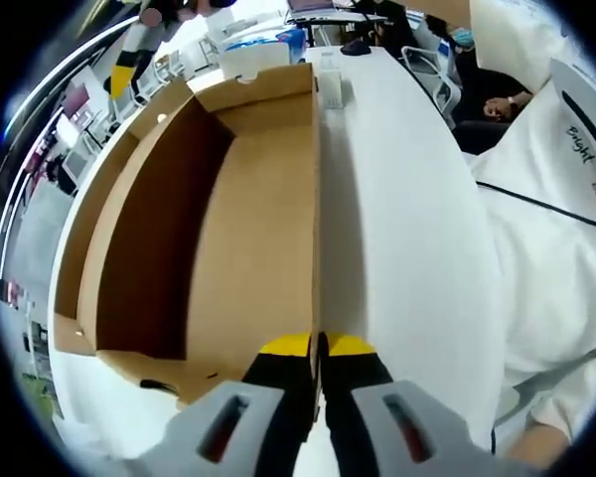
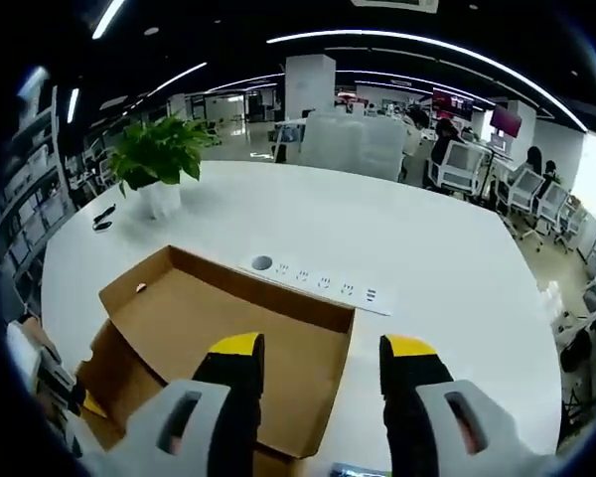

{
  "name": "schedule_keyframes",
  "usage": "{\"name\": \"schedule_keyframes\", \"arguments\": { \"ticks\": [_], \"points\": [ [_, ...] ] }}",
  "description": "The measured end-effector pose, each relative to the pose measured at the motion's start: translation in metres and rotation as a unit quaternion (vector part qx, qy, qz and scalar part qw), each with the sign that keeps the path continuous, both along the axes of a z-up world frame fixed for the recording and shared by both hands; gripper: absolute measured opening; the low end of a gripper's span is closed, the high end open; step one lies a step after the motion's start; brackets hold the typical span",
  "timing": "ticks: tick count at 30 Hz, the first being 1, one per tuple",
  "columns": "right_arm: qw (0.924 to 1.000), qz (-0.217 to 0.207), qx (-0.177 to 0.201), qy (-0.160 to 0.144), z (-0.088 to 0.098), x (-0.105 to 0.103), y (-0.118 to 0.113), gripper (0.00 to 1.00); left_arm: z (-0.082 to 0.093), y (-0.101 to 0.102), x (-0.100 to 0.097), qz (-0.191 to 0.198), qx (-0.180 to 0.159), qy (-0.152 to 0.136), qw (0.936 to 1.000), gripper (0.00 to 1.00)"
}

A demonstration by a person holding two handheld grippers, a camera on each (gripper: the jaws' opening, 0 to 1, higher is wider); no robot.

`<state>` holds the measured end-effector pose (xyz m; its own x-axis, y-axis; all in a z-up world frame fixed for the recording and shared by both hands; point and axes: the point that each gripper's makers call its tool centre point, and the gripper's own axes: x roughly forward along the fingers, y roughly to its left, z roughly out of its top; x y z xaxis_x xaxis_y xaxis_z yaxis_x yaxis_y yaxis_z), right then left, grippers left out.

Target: Operate the shoe box by opening the lid, removing the specified soft item, and placing it in the target area until the item is outside and the box remains undamaged.

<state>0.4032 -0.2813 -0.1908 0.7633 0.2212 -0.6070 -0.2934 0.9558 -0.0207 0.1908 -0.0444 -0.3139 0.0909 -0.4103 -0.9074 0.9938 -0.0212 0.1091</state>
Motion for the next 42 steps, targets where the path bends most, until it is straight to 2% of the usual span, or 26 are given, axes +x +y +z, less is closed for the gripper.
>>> {"name": "schedule_keyframes", "arguments": {
  "ticks": [4, 11, 14, 17, 20, 22, 24, 26, 29, 35, 38, 39, 40, 41, 42],
  "points": [
    [0.9999, 0.0, 0.009, 0.012, -0.012, 0.005, 0.0, 0.54, 0.0, 0.0, 0.0, -0.001, 0.0, 0.0, 1.0, 0.02],
    [0.9992, -0.014, -0.005, 0.037, -0.035, 0.006, -0.004, 0.43, 0.0, 0.0, 0.0, -0.002, -0.001, -0.001, 1.0, 0.02],
    [0.9989, -0.002, -0.024, 0.04, -0.042, 0.005, -0.003, 0.45, 0.0, 0.0, 0.0, -0.003, -0.002, -0.001, 1.0, 0.02],
    [0.9989, -0.015, -0.023, 0.039, -0.046, 0.007, -0.005, 0.44, 0.0, 0.0, 0.0, -0.003, -0.004, -0.003, 1.0, 0.02],
    [0.998, -0.013, -0.035, 0.051, -0.053, 0.005, -0.006, 0.43, 0.0, 0.0, 0.0, -0.004, -0.004, -0.003, 1.0, 0.02],
    [0.9979, -0.011, -0.045, 0.045, -0.052, 0.006, -0.007, 0.43, 0.0, 0.0, 0.0, -0.005, -0.004, -0.004, 1.0, 0.02],
    [0.9984, -0.013, -0.04, 0.037, -0.047, 0.006, -0.008, 0.4, 0.0, 0.0, 0.0, -0.005, -0.004, -0.004, 1.0, 0.02],
    [0.9993, -0.017, -0.014, 0.03, -0.042, 0.008, -0.006, 0.39, 0.0, 0.0, 0.0, -0.004, -0.004, -0.003, 1.0, 0.02],
    [0.9972, -0.028, 0.047, 0.05, -0.043, 0.007, -0.003, 0.39, 0.0, 0.0, 0.0, -0.002, -0.004, -0.002, 1.0, 0.02],
    [0.9969, -0.039, 0.045, 0.051, -0.045, 0.009, -0.011, 0.37, 0.0, 0.0, -0.001, -0.004, -0.003, -0.003, 1.0, 0.02],
    [0.9966, -0.039, 0.042, 0.059, -0.047, 0.009, -0.011, 0.3, 0.0, 0.0, -0.001, -0.006, -0.003, -0.004, 1.0, 0.02],
    [0.9969, -0.039, 0.039, 0.057, -0.046, 0.01, -0.011, 0.29, 0.0, 0.0, -0.001, -0.006, -0.004, -0.005, 1.0, 0.02],
    [0.9973, -0.047, 0.037, 0.043, -0.042, 0.013, -0.013, 0.29, 0.0, 0.0, -0.001, -0.006, -0.004, -0.005, 1.0, 0.02],
    [0.9967, -0.068, 0.042, 0.013, -0.033, 0.02, -0.017, 0.29, 0.0, 0.0, -0.001, -0.006, -0.005, -0.006, 1.0, 0.02],
    [0.9967, -0.071, 0.039, 0.005, -0.031, 0.022, -0.019, 0.29, 0.0, 0.0, -0.001, -0.005, -0.005, -0.006, 1.0, 0.02]
  ]
}}
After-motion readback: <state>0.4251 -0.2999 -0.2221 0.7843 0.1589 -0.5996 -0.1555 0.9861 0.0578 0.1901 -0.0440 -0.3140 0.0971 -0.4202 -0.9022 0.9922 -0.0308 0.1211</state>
